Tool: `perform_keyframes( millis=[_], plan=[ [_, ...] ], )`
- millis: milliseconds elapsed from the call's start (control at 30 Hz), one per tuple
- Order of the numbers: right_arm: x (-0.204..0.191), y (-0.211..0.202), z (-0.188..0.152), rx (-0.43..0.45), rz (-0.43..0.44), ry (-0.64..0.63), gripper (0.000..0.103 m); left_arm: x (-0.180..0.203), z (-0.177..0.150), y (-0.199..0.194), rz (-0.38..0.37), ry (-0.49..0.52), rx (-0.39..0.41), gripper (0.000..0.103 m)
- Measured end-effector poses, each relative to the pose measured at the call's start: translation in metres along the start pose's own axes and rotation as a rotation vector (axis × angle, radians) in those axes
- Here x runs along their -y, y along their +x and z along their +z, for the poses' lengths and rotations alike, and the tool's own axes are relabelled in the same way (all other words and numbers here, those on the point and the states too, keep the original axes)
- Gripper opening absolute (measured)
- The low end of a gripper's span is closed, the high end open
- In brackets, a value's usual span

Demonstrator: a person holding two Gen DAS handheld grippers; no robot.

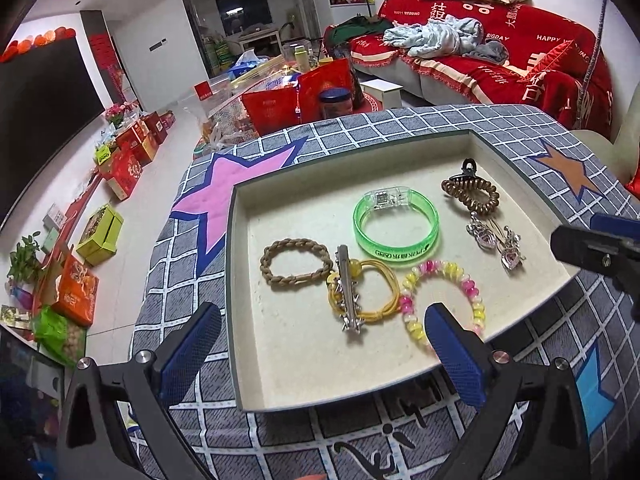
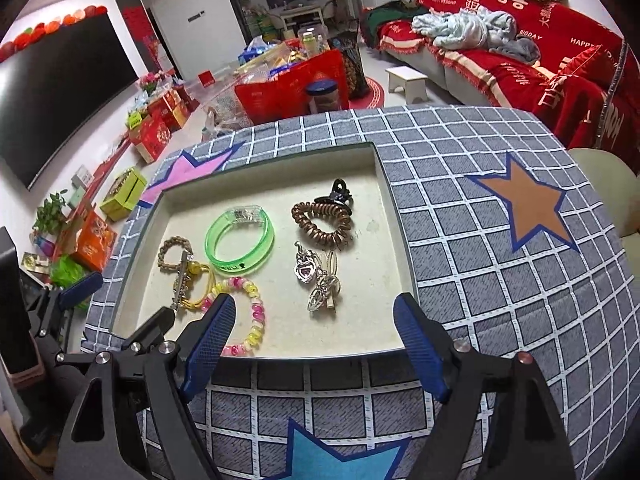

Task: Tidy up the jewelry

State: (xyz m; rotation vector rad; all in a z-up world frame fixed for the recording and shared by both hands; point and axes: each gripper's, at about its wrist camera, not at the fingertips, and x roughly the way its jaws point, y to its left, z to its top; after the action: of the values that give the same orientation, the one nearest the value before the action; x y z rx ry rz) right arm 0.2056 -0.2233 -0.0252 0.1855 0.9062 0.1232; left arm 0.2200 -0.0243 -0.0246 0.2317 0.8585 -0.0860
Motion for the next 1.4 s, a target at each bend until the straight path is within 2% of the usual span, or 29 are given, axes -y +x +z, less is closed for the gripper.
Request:
perform_keyframes(
  millis=[33, 67, 100, 367, 567, 800, 1033, 1400],
  plan=[
    [0.0, -0.003, -0.001, 0.018, 0.003, 0.005, 0.088, 0.0, -0.001, -0.001, 0.003, 0.001, 0.002, 0.103],
    [0.001, -0.005, -0.003, 0.029, 0.007, 0.009, 0.099, -0.001, -0.003, -0.004, 0.006, -0.001, 0.007, 0.103],
    [0.0, -0.006, -0.004, 0.035, 0.01, 0.01, 0.103, -0.002, -0.004, -0.007, 0.004, -0.005, 0.009, 0.103],
    [-0.007, -0.024, -0.02, 0.098, -0.031, -0.041, 0.103, -0.005, -0.021, -0.028, 0.003, -0.052, 0.041, 0.103],
    [-0.011, -0.032, -0.039, 0.145, -0.074, -0.088, 0.103, -0.01, -0.045, -0.047, 0.038, -0.129, 0.094, 0.103],
    [-0.009, -0.033, -0.057, 0.173, -0.127, -0.123, 0.103, -0.016, -0.067, -0.054, 0.053, -0.214, 0.114, 0.103],
    [-0.019, -0.035, -0.068, 0.209, -0.162, -0.173, 0.103, -0.011, -0.07, -0.053, 0.061, -0.225, 0.122, 0.103],
    [-0.017, -0.034, -0.066, 0.215, -0.16, -0.161, 0.103, -0.007, -0.069, -0.053, 0.061, -0.225, 0.119, 0.103]
  ],
)
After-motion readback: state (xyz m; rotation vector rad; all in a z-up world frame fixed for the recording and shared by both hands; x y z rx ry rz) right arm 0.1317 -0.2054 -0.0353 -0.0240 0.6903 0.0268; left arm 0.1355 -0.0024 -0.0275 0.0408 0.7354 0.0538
